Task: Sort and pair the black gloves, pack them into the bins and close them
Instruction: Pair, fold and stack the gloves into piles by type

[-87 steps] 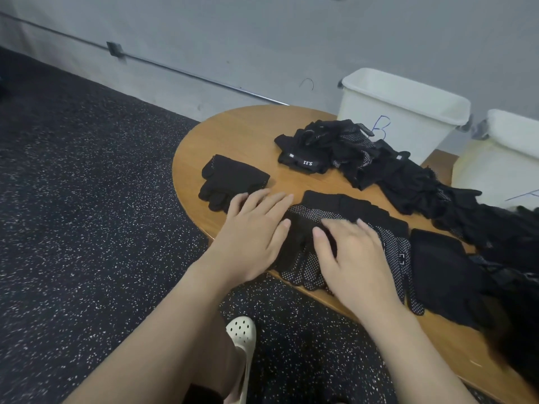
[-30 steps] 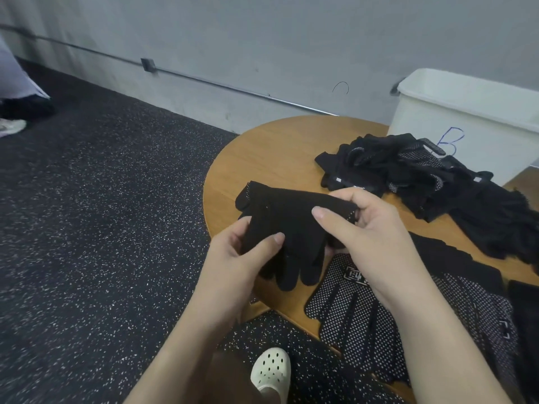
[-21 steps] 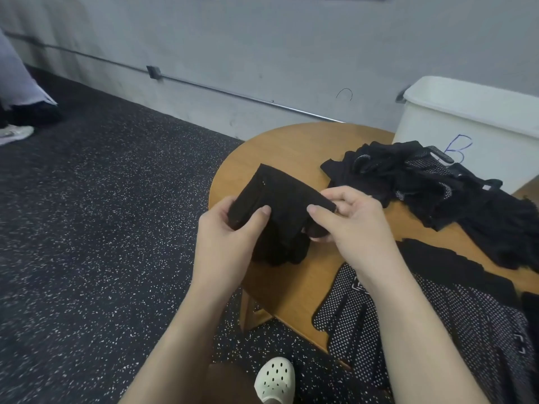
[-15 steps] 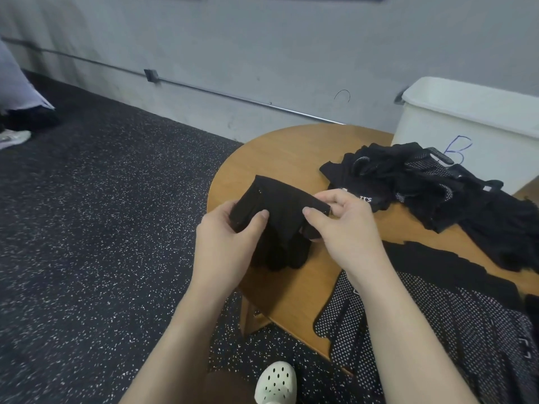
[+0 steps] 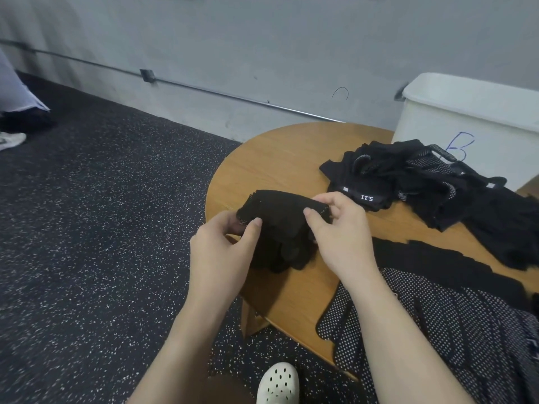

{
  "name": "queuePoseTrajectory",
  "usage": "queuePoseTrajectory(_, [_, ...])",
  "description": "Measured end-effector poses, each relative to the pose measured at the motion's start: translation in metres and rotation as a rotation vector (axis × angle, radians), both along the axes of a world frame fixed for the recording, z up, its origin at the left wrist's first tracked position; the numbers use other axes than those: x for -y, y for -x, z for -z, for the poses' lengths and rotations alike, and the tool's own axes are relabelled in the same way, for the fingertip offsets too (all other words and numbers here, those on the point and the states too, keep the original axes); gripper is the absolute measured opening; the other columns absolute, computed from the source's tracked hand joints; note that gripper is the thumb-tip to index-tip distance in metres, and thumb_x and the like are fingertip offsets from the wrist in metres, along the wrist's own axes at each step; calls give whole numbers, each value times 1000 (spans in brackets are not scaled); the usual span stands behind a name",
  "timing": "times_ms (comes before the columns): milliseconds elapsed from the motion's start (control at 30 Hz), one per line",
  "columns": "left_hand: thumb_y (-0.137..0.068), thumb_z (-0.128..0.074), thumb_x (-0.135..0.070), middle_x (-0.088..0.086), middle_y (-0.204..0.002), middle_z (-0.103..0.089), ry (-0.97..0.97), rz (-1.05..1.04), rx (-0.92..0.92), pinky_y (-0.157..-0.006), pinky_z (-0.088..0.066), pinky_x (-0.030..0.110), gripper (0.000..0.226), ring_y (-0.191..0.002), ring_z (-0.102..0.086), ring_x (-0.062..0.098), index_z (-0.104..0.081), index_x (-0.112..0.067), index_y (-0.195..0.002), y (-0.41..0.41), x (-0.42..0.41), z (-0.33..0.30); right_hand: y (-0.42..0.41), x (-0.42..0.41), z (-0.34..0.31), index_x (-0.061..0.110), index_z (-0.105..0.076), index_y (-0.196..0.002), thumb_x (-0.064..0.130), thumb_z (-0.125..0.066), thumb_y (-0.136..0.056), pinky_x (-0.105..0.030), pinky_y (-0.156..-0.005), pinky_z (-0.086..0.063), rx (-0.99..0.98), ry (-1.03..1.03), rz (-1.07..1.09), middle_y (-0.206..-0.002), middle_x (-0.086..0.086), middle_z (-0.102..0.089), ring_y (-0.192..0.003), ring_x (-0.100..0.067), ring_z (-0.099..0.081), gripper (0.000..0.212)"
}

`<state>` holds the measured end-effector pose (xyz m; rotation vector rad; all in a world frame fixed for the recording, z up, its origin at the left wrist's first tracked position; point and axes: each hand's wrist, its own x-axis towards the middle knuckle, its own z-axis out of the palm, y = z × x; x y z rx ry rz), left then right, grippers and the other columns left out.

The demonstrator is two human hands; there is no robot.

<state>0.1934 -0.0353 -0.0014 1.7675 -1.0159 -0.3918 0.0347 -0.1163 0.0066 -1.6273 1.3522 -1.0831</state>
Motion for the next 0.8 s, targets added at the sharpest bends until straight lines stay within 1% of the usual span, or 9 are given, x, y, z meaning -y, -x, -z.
queuePoseTrajectory(133, [-91,-73,-41,-12,-71,-70,6,3,22,-66,-54,39,19,-67,-69,14,-68,-25,-80,1,0,4,1,3,3,31,-66,-110,25,-70,-96,-31,-84,-58,-42,9,15,-98,20,-64,-86,-2,-62,15])
queuePoseTrajectory(233, [-91,-71,-45,-20,-84,-69,37,-52,91,-64,-45,16,17,-77,-63,-4,-67,-32,-101,1,-1,6,1,4,4,29,-68,-112,27,-70,-96,-32,-84,-57,-77,9,28,-99,13,-66,-89,-5,-62,16])
queuePoseTrajectory(267, [-93,-68,-45,-18,-91,-67,55,-66,133,-69,-45,16,24,-83,-61,-4,-66,-30,-112,0,-1,7,0,5,4,28,-68,-114,28,-70,-96,-35,-86,-58,-90,11,32,-101,11,-67,-92,-8,-63,18])
queuePoseTrajectory(333, [-99,-61,-43,-11,-117,-61,103,-58,242,-86,-50,29,35,-100,-57,1,-60,-26,-129,-3,0,7,0,3,4,25,-67,-118,28,-68,-97,-38,-95,-56,-117,25,44,-109,12,-65,-104,-8,-61,21])
queuePoseTrajectory(400, [-104,-52,-39,-2,-137,-56,121,5,375,-105,-43,38,39,-125,-51,14,-59,-22,-138,-4,3,5,-1,0,5,23,-63,-125,29,-66,-99,-34,-102,-52,-177,84,63,-117,15,-58,-114,-6,-56,27])
queuePoseTrajectory(533, [-108,-48,-34,3,-162,-40,30,218,441,-123,-27,39,48,-149,-34,18,-48,-18,-153,2,7,7,-1,-12,1,20,-54,-141,38,-57,-101,-26,-108,-37,-390,288,12,-138,9,-52,-132,-8,-44,43])
queuePoseTrajectory(633, [-109,-33,-41,-2,-171,-21,-122,317,441,-129,-13,38,59,-158,-16,11,-25,-20,-164,4,8,16,-3,-21,5,22,-39,-156,45,-44,-105,-29,-123,-19,-545,279,-164,-163,8,-33,-151,-10,-23,57])
queuePoseTrajectory(700, [-108,-20,-47,-6,-172,-14,-207,333,468,-130,-5,34,63,-158,-8,6,-14,-23,-165,3,9,21,-4,-22,11,24,-20,-164,48,-31,-108,-23,-121,-1,-620,183,-281,-171,11,-9,-156,-5,0,61])
queuePoseTrajectory(800, [-106,-12,-49,-7,-173,-8,-262,326,508,-129,0,32,65,-158,-2,4,-7,-23,-166,3,8,25,-4,-20,18,26,0,-165,49,-17,-110,-18,-114,12,-689,82,-369,-171,14,13,-153,-1,18,62])
